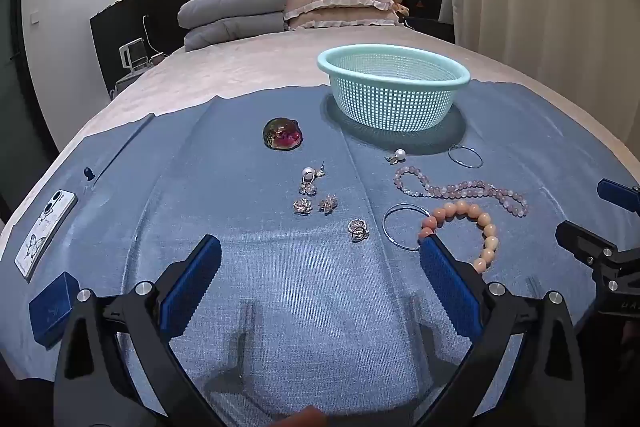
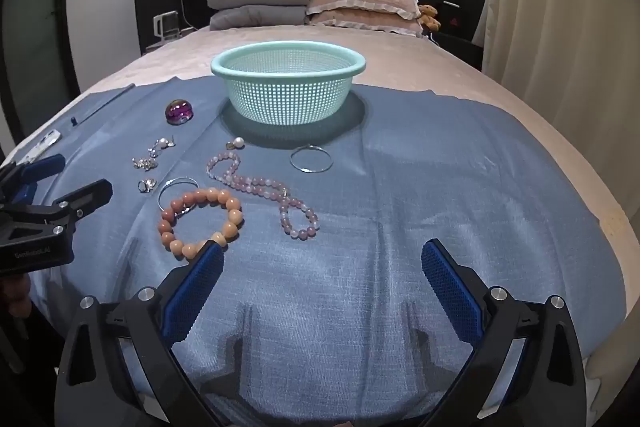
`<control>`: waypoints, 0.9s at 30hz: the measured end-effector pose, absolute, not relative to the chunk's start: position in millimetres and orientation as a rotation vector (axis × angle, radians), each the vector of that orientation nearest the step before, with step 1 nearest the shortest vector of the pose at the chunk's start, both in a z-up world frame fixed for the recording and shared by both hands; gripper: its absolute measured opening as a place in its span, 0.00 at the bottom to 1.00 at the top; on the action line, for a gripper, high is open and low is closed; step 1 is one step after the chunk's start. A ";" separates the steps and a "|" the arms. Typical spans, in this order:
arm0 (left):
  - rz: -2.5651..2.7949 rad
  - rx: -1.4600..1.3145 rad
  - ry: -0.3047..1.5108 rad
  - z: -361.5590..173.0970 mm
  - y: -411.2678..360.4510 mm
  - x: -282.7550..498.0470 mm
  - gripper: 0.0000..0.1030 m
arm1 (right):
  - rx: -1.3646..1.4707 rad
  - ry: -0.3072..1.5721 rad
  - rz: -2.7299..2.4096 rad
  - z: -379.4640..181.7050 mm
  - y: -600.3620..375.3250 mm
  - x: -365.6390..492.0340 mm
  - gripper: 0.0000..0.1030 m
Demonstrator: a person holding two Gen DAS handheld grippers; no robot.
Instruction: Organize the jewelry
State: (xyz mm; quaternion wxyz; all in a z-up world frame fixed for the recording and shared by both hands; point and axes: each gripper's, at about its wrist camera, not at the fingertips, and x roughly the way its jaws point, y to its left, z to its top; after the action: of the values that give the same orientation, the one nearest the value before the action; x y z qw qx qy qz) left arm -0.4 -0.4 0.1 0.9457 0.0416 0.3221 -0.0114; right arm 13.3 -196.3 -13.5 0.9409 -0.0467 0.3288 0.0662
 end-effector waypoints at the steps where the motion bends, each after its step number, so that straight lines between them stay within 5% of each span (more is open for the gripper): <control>1: -0.023 0.082 0.659 0.1 -0.1 -0.1 0.94 | -0.097 0.671 0.135 -13.7 -196.2 13.4 0.92; 27: -0.004 0.077 0.679 -4.4 2.3 4.7 0.94 | -0.085 0.683 0.155 -16.1 -196.5 15.5 0.92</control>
State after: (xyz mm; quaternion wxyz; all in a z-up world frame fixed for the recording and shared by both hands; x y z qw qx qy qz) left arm 4.7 2.3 -4.4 0.9422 0.0377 0.3330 -0.0021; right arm 15.5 -196.5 -16.1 0.9384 -0.0416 0.3347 0.0757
